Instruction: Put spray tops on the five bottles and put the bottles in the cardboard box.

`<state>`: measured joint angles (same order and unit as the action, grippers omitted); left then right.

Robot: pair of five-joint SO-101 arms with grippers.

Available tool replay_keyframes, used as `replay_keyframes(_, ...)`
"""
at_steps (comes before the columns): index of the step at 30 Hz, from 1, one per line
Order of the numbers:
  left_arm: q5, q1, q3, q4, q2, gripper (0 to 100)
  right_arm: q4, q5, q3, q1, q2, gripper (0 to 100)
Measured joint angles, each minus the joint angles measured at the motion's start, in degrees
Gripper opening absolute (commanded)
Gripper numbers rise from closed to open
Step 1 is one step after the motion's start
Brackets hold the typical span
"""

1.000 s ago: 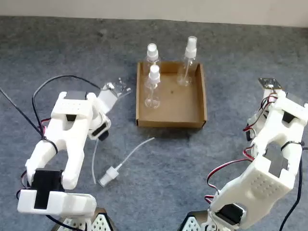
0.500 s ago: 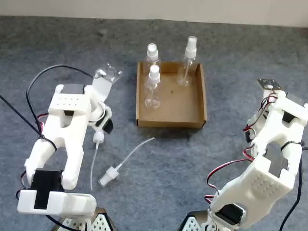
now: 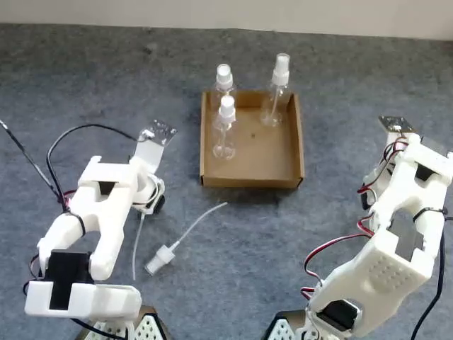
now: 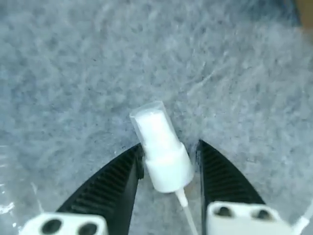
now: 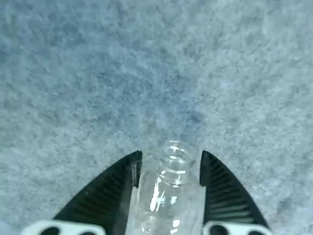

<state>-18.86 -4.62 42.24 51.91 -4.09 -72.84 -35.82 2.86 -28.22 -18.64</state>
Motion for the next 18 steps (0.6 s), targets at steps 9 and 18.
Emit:
replay_keyframes(9, 1.6, 0.2, -2.2, 2.1, 0.0, 0, -2.5, 0.0, -0.3, 0.1, 0.0, 15.3)
replay_keyframes(18, 7.6, -0.1, -4.7, 6.9, 0.0, 0, -12.0, 0.0, -8.4, 1.3, 0.0, 28.2)
